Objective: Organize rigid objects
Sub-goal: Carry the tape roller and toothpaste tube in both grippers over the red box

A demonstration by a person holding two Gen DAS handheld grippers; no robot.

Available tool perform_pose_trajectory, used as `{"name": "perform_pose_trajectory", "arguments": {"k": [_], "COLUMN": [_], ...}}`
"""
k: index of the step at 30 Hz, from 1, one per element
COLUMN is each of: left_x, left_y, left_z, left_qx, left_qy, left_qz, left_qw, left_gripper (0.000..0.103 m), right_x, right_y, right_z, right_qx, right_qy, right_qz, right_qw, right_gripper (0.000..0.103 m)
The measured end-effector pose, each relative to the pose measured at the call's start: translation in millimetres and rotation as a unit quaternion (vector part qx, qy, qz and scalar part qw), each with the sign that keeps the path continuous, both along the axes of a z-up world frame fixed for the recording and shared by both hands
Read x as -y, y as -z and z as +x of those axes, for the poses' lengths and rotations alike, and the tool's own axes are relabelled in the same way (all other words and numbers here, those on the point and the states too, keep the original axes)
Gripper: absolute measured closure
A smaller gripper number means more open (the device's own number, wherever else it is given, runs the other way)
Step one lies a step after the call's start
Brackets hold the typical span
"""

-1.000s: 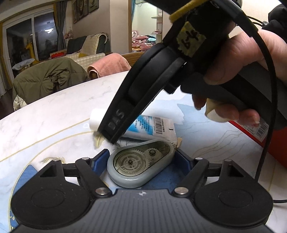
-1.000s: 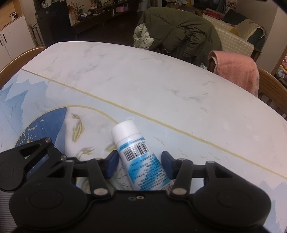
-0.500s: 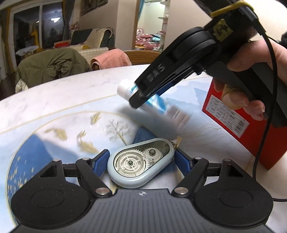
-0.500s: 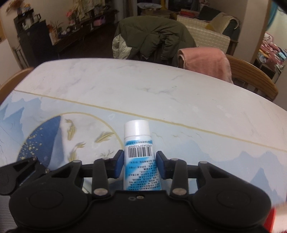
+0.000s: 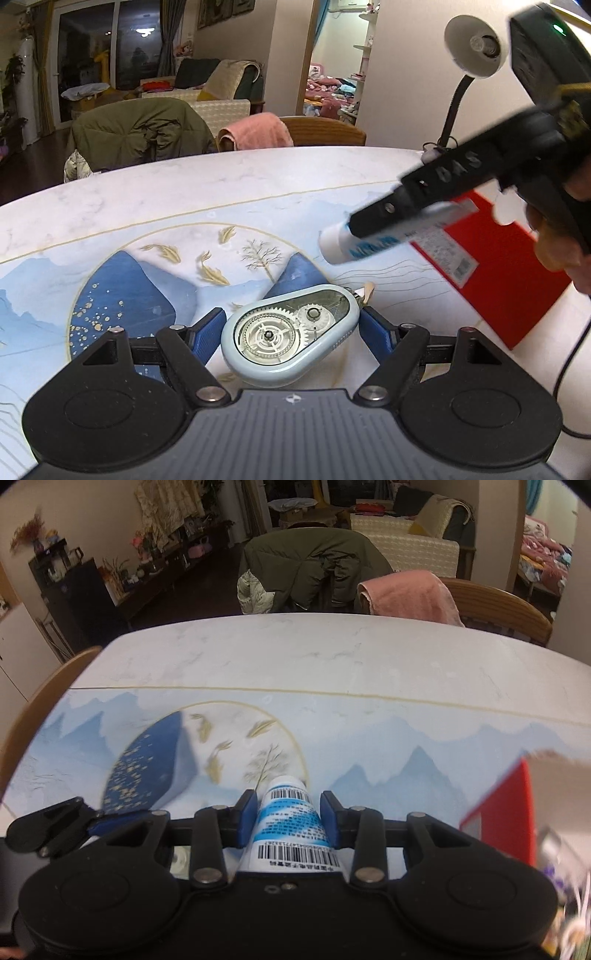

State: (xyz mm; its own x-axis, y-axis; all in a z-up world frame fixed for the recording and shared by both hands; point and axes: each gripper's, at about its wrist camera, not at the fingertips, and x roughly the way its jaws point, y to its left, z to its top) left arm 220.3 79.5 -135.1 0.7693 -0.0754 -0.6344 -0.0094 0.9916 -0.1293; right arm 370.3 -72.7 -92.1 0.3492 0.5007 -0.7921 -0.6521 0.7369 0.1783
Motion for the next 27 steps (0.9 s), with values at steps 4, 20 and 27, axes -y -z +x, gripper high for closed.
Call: {"name": "perform_pose_trajectory", "arguments": {"k": [4,20,27], "left_x": [13,80,118], "left_y": [-20,-85,-101], "left_z": [-11,-31,-22], "left_qx": [0.005,0.018,0.015], "left_qy": [0.005,0.027,0.035], "left_qz": [0.005,0.026,0.043], "left_qw": [1.0,0.9991,0.9984], "left_gripper": [0.024,0.024,0.024], "right_x": [19,114,157], "right_y": [-15,-75,-84], "right_z": [-21,-64,-62], "right_qx": [-0.003,0.033,0.047], "right_qy": [0.003,0.046,0.067], "right_qz": [0.011,0.065,0.08], "right_qw": [1.0,0.996,0.993], "right_gripper": [0.066,0.066,0.066]}}
